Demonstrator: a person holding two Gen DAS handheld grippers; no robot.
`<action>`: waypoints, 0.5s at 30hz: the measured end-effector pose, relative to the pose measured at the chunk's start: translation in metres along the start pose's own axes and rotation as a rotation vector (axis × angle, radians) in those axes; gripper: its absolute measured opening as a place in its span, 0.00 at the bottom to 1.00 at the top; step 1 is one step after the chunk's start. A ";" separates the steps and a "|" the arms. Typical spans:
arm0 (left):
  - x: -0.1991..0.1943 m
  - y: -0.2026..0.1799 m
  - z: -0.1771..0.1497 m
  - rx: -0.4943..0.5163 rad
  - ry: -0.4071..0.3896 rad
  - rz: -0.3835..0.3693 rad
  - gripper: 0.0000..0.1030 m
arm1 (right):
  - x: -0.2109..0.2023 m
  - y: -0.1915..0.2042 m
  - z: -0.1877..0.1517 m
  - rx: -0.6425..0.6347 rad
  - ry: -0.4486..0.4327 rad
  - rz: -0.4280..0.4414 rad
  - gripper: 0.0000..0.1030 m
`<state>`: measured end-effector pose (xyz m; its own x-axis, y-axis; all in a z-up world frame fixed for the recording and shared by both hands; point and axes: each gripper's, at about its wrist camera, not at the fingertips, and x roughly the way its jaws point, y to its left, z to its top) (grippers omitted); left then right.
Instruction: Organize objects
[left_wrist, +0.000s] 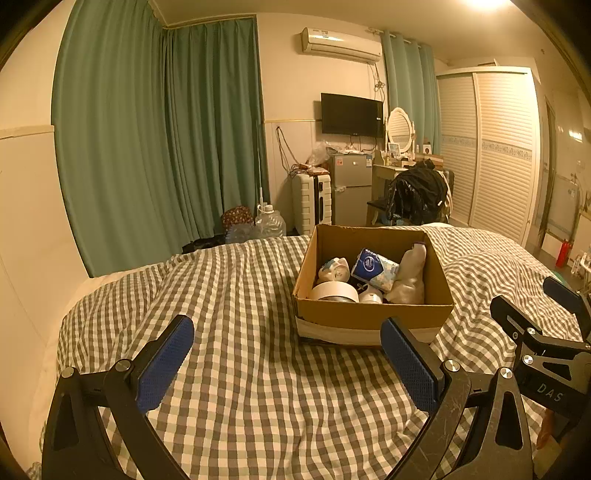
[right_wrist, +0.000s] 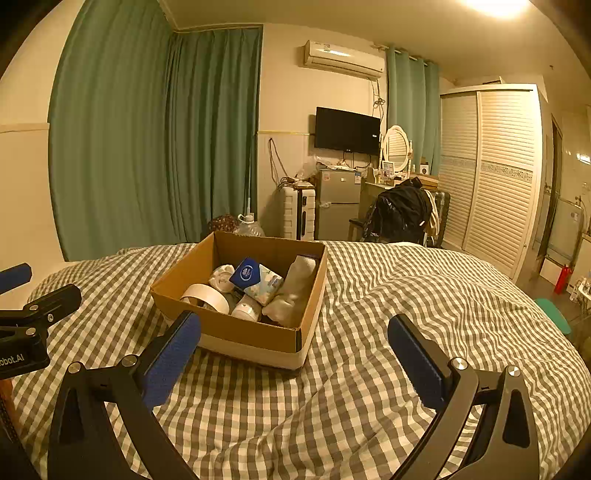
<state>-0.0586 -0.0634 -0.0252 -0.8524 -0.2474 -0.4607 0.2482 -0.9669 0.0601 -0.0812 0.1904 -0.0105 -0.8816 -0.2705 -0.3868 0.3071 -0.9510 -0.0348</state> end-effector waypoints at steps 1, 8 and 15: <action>0.000 0.000 0.000 0.001 0.000 0.000 1.00 | 0.000 0.000 0.000 -0.001 0.001 0.000 0.99; 0.000 0.000 -0.001 0.004 0.001 0.006 1.00 | 0.002 0.000 0.000 -0.003 0.008 0.002 0.99; 0.002 0.001 -0.001 0.007 0.007 0.009 1.00 | 0.003 0.001 0.000 -0.001 0.010 0.000 0.99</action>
<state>-0.0594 -0.0649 -0.0263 -0.8472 -0.2554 -0.4658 0.2523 -0.9651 0.0702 -0.0832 0.1890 -0.0119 -0.8779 -0.2695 -0.3958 0.3081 -0.9507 -0.0360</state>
